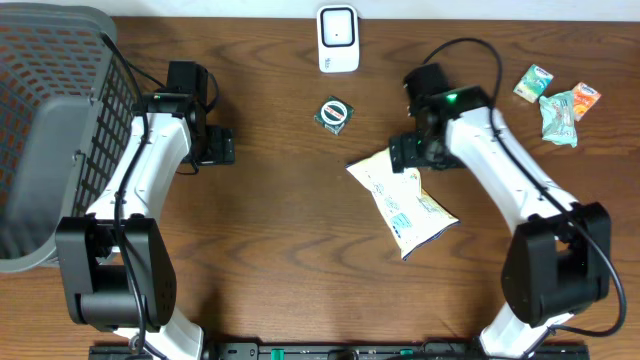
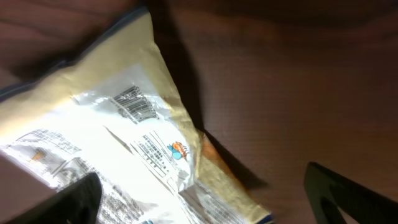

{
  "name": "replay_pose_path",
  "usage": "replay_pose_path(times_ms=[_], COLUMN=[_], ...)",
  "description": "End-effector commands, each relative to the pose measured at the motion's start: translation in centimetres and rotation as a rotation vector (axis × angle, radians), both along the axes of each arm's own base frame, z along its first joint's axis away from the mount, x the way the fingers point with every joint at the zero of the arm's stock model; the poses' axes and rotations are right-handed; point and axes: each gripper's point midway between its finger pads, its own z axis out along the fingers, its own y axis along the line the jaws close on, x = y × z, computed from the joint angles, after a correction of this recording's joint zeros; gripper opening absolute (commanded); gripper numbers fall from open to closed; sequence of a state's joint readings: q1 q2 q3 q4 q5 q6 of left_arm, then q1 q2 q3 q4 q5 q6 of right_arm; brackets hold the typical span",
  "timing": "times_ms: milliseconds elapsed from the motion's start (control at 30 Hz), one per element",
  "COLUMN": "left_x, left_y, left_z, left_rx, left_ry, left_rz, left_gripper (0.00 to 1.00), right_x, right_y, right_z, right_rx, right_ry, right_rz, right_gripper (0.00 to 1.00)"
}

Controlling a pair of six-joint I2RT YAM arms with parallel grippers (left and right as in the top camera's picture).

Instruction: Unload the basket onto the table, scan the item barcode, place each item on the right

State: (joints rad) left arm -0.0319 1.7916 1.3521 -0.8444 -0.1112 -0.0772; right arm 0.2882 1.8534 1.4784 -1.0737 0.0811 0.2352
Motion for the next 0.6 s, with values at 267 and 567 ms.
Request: replay_pose_path(times_ms=[267, 567], left_x=[-0.2, -0.2], left_y=[0.1, 0.1], left_z=[-0.1, -0.1], left_rx=[0.007, 0.007], left_ry=[0.008, 0.008], left_rz=[-0.004, -0.004], left_gripper=[0.98, 0.98], right_x=[-4.4, -8.0], right_y=[1.4, 3.1], right_z=[-4.5, -8.4], right_rx=[0.510, 0.649], right_ry=[0.151, 0.188], right_rz=[0.128, 0.109], right_gripper=[0.99, 0.73])
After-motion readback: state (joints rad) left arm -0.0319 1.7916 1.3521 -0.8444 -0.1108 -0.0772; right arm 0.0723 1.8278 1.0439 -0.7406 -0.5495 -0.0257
